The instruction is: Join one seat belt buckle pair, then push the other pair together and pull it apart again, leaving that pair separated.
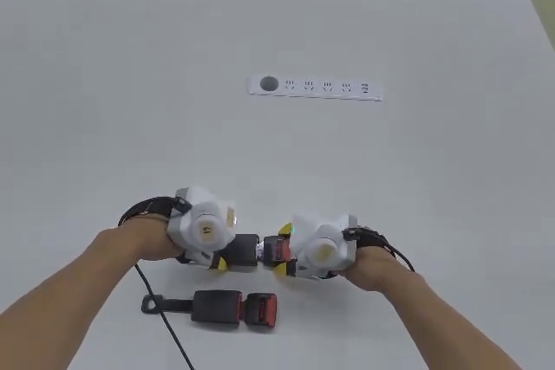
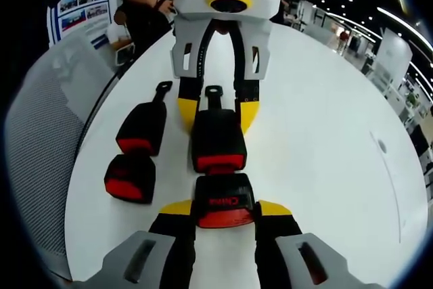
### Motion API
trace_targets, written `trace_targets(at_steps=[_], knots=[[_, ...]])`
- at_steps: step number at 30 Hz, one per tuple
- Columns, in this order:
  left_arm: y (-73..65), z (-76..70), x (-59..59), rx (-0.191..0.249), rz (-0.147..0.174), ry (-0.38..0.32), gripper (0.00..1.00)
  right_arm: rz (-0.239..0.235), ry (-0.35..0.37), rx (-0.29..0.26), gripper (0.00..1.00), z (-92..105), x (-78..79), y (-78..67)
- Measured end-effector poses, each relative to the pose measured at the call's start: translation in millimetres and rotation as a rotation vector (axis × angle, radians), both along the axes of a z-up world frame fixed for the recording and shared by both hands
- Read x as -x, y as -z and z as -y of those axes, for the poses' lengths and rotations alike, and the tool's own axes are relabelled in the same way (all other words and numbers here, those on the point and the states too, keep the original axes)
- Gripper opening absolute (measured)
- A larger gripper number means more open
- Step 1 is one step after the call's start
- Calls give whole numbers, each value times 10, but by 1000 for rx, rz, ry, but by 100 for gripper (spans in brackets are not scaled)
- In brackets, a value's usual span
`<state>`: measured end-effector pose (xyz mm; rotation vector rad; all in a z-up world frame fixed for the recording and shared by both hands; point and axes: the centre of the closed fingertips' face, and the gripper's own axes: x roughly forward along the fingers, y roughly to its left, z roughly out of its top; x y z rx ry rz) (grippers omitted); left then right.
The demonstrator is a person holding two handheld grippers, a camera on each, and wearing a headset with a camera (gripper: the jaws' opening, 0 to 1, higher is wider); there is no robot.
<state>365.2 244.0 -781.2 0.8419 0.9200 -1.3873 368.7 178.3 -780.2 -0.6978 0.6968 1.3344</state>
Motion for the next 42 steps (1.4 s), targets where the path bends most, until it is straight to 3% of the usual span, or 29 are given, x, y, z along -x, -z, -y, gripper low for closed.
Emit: trace_targets(at_steps=[21, 27, 29, 42], knots=[[-52, 29, 26, 8, -10, -8, 31, 16, -6, 24, 30, 23, 4, -18], [-33, -3, 12, -11, -16, 10, 32, 13, -13, 42, 30, 188, -16, -32], [0, 3, -6, -12, -25, -10, 32, 16, -13, 24, 30, 199, 11, -54], [-16, 3, 5, -9, -9, -16, 32, 19, -25, 31, 31, 190, -15, -63]])
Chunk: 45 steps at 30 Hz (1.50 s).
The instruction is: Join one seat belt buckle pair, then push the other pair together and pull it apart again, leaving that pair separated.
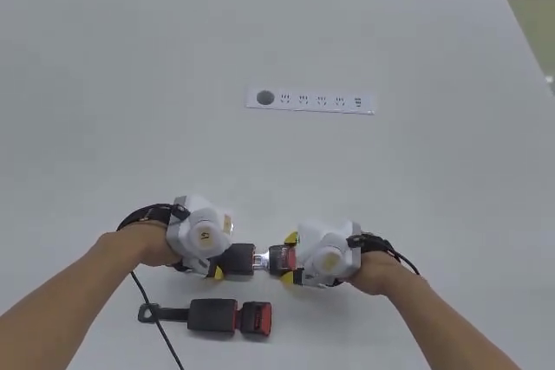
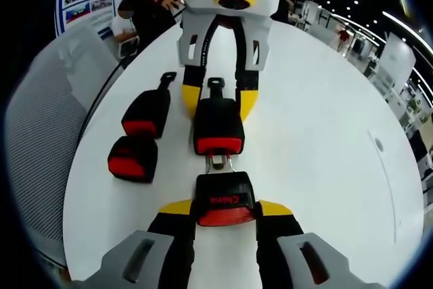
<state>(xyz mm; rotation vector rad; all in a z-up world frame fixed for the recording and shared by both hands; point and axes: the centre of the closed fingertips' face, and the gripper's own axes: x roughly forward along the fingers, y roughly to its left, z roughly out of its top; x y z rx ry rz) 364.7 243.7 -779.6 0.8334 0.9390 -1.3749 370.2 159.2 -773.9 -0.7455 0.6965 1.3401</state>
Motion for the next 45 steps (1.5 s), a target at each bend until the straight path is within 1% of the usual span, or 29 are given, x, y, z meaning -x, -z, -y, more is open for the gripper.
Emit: trace_targets(at_steps=[2, 4, 8, 11, 14, 16, 23, 27, 31, 39, 43, 45], knots=[[-8, -1, 0, 2, 1, 1, 32, 0, 0, 1, 31, 2, -2, 3], [-45, 14, 11, 5, 1, -1, 32, 0, 1, 6, 31, 12, -1, 5], [-14, 9, 5, 3, 2, 2, 32, -4, 6, 15, 31, 54, 8, 1], [-69, 27, 26, 1, 3, 3, 32, -6, 8, 21, 31, 79, 8, 9], [-83, 30, 30, 0, 4, 4, 32, -6, 9, 25, 31, 110, 20, 13], [-59, 18, 19, 0, 4, 5, 32, -6, 9, 28, 31, 138, 22, 25], [-41, 13, 16, -1, 5, 10, 33, -9, 9, 43, 31, 227, 31, 61], [-43, 21, 26, -2, 6, 12, 33, -10, 6, 51, 31, 297, 63, 46], [-16, 5, 9, -3, 7, 13, 33, -11, 14, 55, 31, 348, 39, 84], [-9, 6, 20, -8, 8, 14, 33, -11, 32, 62, 31, 476, 53, 63], [-18, 11, 25, -6, 9, 13, 33, -12, 35, 65, 31, 544, 28, 70], [-15, 11, 26, -6, 9, 14, 33, -12, 36, 67, 31, 562, 46, 60]])
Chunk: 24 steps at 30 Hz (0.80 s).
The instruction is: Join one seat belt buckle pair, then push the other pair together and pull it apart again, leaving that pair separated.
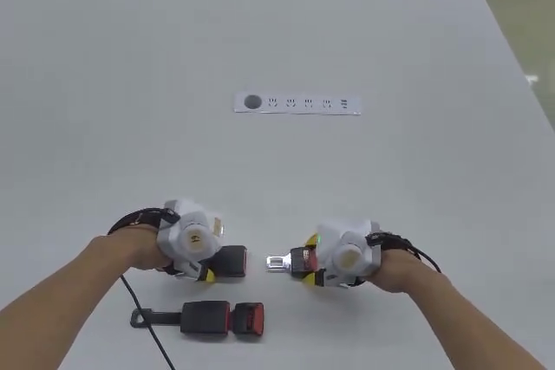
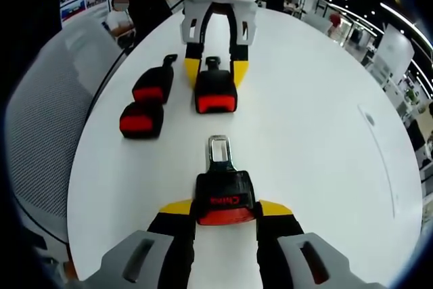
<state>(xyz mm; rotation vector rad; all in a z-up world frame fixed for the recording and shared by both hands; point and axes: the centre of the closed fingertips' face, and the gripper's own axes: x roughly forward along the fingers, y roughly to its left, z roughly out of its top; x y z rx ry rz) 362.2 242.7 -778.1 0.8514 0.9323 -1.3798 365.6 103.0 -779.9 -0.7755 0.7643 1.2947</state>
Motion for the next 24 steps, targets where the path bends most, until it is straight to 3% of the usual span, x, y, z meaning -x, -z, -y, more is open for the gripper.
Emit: trace_targets(at_steps=[13, 24], knots=[[2, -8, -5, -2, 2, 0, 33, -5, 11, 18, 32, 186, -26, -8], [-11, -14, -5, 25, 7, -24, 34, -2, 6, 18, 33, 189, -6, -47]])
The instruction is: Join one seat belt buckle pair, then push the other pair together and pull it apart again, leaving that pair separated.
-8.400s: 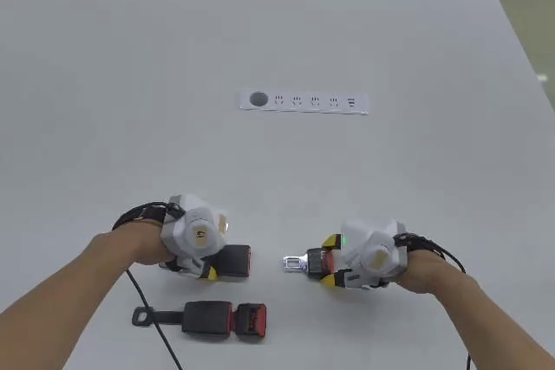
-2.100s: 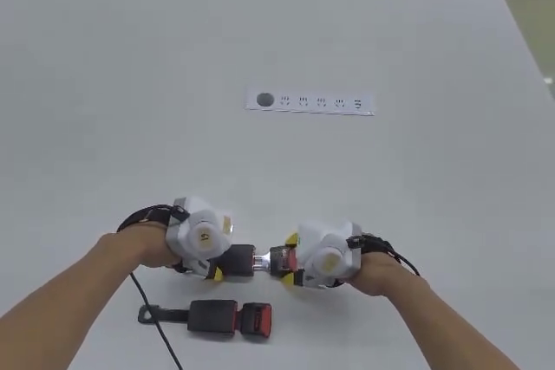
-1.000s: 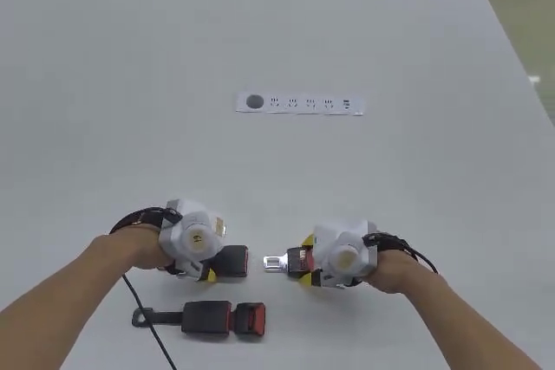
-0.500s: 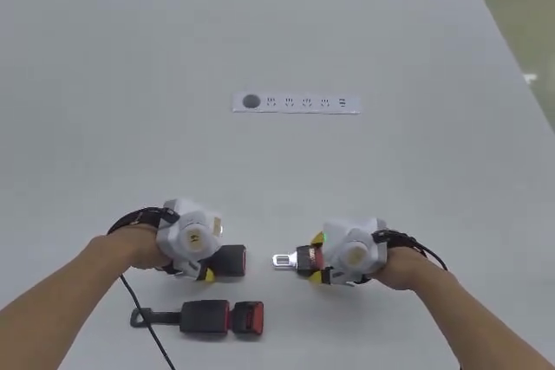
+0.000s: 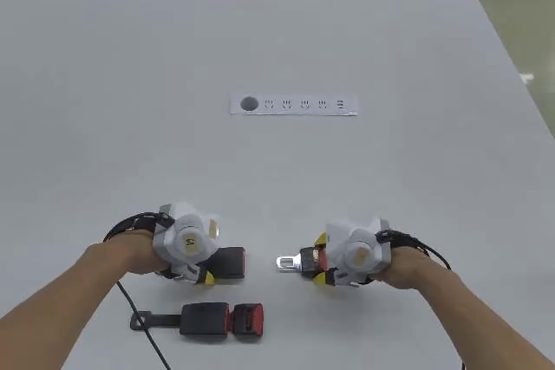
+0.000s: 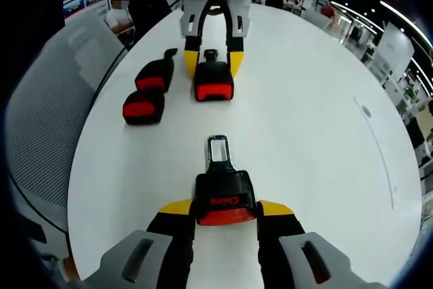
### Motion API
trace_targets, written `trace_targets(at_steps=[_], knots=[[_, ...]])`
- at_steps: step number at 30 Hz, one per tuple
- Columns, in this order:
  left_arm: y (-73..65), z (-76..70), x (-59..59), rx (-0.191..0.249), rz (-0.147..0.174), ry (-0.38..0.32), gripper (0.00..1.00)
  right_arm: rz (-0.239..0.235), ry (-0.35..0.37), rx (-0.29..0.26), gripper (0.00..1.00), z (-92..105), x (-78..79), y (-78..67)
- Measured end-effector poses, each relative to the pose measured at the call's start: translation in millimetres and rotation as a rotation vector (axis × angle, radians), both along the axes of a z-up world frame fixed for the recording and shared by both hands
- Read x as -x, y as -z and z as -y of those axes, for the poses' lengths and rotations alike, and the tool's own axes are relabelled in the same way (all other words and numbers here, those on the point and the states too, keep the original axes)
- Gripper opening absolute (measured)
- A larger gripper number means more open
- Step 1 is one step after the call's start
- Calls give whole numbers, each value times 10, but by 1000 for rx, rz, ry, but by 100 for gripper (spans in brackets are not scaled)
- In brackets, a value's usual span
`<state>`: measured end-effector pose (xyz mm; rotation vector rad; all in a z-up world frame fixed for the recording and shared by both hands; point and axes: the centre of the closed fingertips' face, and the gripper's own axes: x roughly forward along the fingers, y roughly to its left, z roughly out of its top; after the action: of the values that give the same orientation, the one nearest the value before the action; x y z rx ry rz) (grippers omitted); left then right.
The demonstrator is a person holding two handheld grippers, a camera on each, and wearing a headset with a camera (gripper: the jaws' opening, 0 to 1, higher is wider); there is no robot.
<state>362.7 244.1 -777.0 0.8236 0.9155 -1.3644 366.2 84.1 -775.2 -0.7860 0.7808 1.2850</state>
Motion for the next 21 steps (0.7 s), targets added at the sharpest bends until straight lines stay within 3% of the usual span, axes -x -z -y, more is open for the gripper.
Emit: trace_targets(at_steps=[7, 13, 21], knots=[[10, 5, -9, -2, 7, -3, 34, 25, 18, 8, 39, 11, -63, 19], [-26, -1, -30, -12, 32, -16, 40, 30, 42, 8, 45, 28, -71, 20], [-44, -157, -34, -40, 61, -39, 41, 28, 70, -17, 52, 87, -33, -48]])
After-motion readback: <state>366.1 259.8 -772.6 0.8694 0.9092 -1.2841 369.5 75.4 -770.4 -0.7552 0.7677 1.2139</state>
